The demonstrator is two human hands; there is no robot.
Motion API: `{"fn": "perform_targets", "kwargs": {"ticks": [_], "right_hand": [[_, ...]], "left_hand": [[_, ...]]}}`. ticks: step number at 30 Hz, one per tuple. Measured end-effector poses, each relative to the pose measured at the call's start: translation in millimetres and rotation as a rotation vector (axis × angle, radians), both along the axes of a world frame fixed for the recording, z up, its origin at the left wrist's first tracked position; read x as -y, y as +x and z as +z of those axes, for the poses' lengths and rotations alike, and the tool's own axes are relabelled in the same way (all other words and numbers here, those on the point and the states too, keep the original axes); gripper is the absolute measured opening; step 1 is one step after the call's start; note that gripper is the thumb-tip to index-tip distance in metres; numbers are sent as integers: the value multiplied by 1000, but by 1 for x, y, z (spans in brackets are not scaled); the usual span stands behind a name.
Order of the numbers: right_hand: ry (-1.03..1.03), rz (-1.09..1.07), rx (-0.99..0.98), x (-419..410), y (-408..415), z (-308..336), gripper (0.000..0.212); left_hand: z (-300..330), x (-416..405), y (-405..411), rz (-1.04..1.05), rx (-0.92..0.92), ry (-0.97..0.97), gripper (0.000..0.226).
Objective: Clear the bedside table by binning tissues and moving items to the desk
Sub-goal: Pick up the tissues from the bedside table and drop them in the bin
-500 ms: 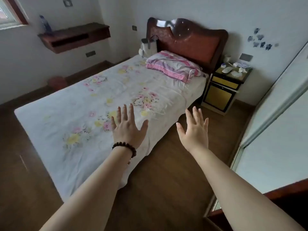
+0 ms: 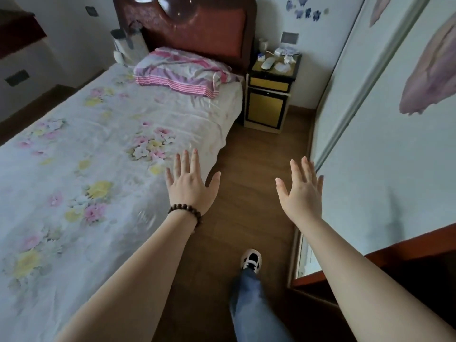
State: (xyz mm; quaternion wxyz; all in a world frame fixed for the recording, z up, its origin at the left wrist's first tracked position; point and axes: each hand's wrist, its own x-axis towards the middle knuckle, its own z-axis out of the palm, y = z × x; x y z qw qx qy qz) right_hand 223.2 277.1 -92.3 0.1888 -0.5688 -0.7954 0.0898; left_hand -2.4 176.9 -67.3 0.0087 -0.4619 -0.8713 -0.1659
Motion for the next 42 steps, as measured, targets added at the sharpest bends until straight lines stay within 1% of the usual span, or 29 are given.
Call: {"fn": "perform_targets", "kwargs": {"ticks": [5, 10, 13, 16, 24, 32, 37, 42], "right_hand": [[-23, -68, 18, -98, -20, -15, 62], [-49, -97, 8, -209, -53, -4, 61], [-19, -93, 9, -266, -66, 5, 61], [-34, -106, 13, -315, -77, 7, 60], [-62, -141, 40, -452, -122, -11, 60], [-114, -213, 39, -640, -192, -32, 60], [-148, -256, 13, -729, -220, -30, 58], [-189, -292, 19, -796, -225, -37, 58]], "left_hand": [[-14, -118, -23, -82, -3, 4, 81], [-13, -238, -48, -138, 19, -19, 80], [-12, -296, -60, -151, 28, -43, 80], [-10, -349, -75, -159, 36, -59, 80], [-22, -498, -122, -193, 80, -69, 80], [-37, -704, -196, -269, 128, -101, 78], [-31, -809, -235, -301, 164, -96, 78], [-37, -890, -237, -375, 181, -147, 78]]}}
